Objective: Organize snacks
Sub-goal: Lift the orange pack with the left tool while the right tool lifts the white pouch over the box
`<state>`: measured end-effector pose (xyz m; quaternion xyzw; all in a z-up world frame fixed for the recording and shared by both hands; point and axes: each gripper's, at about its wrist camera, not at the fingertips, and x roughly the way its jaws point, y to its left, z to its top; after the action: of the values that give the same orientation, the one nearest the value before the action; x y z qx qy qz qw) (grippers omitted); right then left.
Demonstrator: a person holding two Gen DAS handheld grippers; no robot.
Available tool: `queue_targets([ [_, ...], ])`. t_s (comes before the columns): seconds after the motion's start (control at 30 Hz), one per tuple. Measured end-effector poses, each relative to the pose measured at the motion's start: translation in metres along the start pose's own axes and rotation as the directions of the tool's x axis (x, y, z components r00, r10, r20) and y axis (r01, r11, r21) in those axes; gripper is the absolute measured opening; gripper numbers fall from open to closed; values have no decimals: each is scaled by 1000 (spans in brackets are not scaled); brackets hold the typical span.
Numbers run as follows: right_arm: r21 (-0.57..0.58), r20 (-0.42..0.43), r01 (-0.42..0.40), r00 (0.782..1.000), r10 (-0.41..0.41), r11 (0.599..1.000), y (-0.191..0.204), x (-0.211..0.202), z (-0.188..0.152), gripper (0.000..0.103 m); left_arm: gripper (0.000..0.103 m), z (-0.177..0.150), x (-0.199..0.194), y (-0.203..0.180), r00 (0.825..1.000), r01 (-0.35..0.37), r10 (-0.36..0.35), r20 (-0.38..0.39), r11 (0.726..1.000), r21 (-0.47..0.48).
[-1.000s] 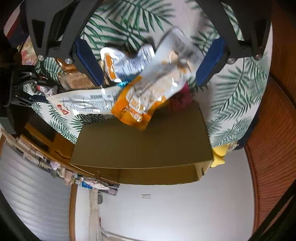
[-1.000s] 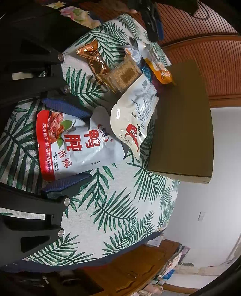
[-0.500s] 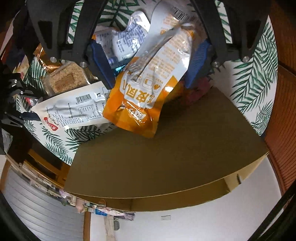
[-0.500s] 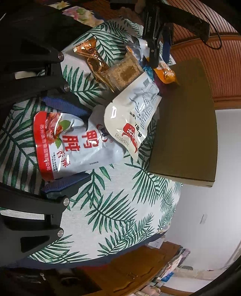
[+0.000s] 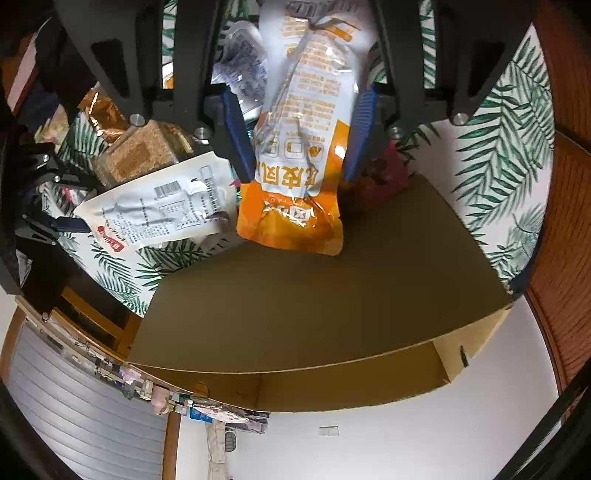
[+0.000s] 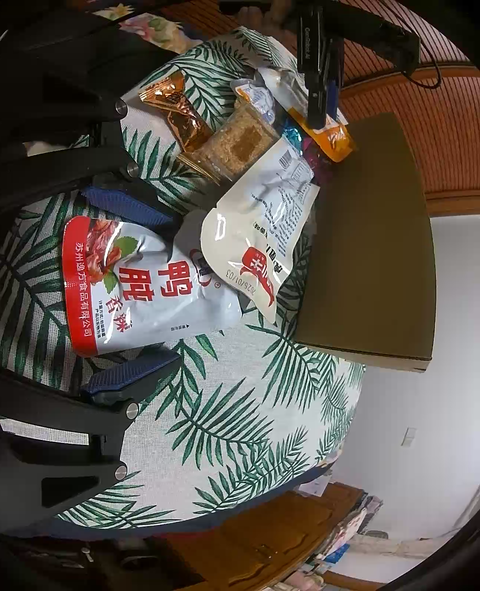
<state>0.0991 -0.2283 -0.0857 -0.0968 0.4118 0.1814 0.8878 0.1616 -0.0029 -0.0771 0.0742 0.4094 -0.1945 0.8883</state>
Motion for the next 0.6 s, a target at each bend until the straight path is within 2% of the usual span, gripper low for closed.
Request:
queue_targets([
  [0.17,-2,-3,8,1000,-8,1000,1,1,1,70,50,-1,4,1,1000,9,-9,14,1000,-21],
  [0.37,-5,-6,6,1000,-6,1000,1,2,2,71,63,2,18,-10,1000,-23,23,-22,1000,19],
  [0.4,-6,-7,5,1000,-5,1000,1,2,2,71,63,2,19,-11,999,-34,34,-23,999,30],
  [0.43,-7,-9,4,1000,-4,1000,1,2,3,71,56,2,19,-13,999,-41,42,-20,998,41],
  [0.53,-9,-15,-7,1000,6,1000,0,3,3,72,48,1,18,-15,998,-60,61,-25,997,45],
  [0.6,-11,-11,-16,1000,16,1000,0,2,4,59,48,0,13,-15,997,-78,78,-8,996,43],
])
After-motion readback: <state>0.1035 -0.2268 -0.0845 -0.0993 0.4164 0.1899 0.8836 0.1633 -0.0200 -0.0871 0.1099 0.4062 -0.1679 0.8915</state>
